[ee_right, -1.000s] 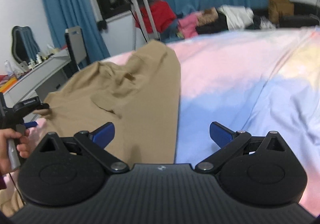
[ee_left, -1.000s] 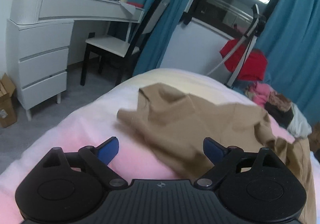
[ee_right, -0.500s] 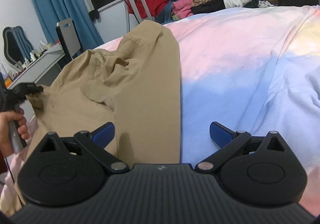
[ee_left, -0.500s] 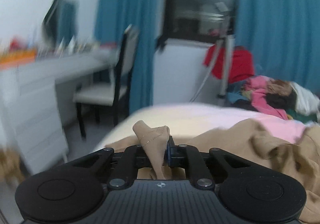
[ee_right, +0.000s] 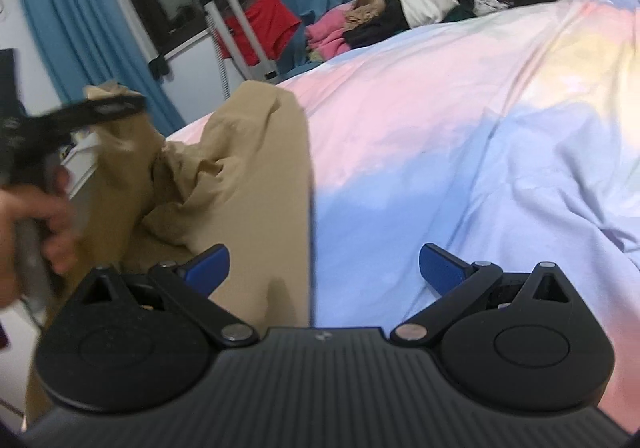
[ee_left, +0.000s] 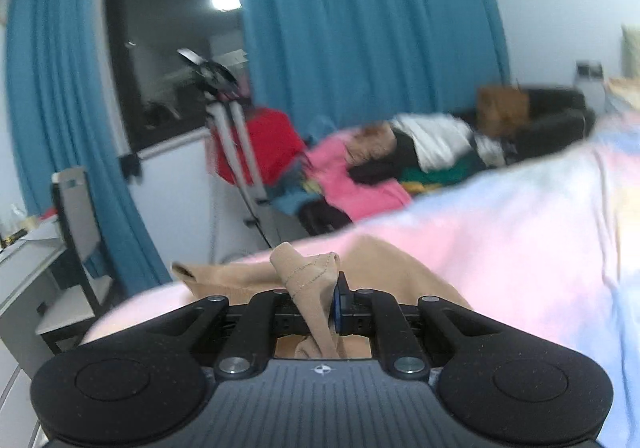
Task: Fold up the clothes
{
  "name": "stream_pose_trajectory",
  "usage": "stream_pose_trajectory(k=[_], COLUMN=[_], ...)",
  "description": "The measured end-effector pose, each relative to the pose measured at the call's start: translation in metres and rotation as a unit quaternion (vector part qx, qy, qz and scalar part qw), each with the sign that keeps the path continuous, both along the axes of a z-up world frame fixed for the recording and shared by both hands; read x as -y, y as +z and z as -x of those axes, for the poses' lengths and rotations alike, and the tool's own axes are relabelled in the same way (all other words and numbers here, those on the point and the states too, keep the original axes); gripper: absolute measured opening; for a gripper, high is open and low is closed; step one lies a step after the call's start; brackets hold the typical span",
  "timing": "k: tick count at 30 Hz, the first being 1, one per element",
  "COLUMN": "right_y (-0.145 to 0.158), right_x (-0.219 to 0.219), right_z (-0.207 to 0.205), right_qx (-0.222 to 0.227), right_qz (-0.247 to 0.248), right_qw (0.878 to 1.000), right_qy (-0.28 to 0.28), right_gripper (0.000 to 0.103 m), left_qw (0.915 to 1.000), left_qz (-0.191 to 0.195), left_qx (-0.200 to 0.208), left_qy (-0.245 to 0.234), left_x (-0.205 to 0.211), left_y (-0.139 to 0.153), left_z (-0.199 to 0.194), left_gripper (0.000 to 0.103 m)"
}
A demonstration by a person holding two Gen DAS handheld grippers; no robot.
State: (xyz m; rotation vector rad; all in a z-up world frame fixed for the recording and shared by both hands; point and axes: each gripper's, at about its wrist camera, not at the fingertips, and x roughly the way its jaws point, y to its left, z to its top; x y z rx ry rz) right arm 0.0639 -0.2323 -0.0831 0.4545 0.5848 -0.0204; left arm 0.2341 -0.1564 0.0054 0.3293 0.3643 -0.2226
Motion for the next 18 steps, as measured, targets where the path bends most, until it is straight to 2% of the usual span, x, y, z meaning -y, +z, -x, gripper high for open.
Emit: stream_pose_trajectory(k=[1,4,6,7,9,15,18], right_y=[-0.001,-0.005,-0.007,-0.007,-0.008,-0.004,0.001], right_x=[0.003,0.011,0.013,0.015,0.017,0.017,0.015], right_z=[0.0,0.001,0.002,0.001,0.002,0.003,0.007], right_qx=[-0.001,-0.003,-0.002,-0.001,0.003,0.017,0.028], right_qz=[-0.005,-0.017,-0.02,-0.023,-0.028,-0.032,-0.024], right_qw=[1.0,1.0,1.0,1.0,1.0,0.999,0.999], right_qy=[-0.003,-0.007,-0.008,-0.008,-0.007,0.0,0.005], right_gripper=[0.103,0.103,0.103,0.103,0.103,0.103,0.103], left_qw=[0.9999,0.9987,0.9977,0.9974,0.996,0.987,0.9797], left_qz=[-0.005,-0.017,-0.022,-0.011,0.012,0.081,0.115], left_qx=[-0.012,-0.048,-0.064,-0.072,-0.088,-0.136,-0.159], left_qy=[0.002,0.005,0.002,0.005,0.011,0.029,0.038], left_x=[0.009,0.028,0.032,0.021,-0.003,-0.075,-0.11], left_y=[-0.011,-0.043,-0.054,-0.05,-0.042,-0.017,-0.004], left_z=[-0.005,-0.021,-0.024,-0.012,0.012,0.083,0.119], left_gripper=[0.011,0.025,0.052,0.059,0.08,0.088,0.088])
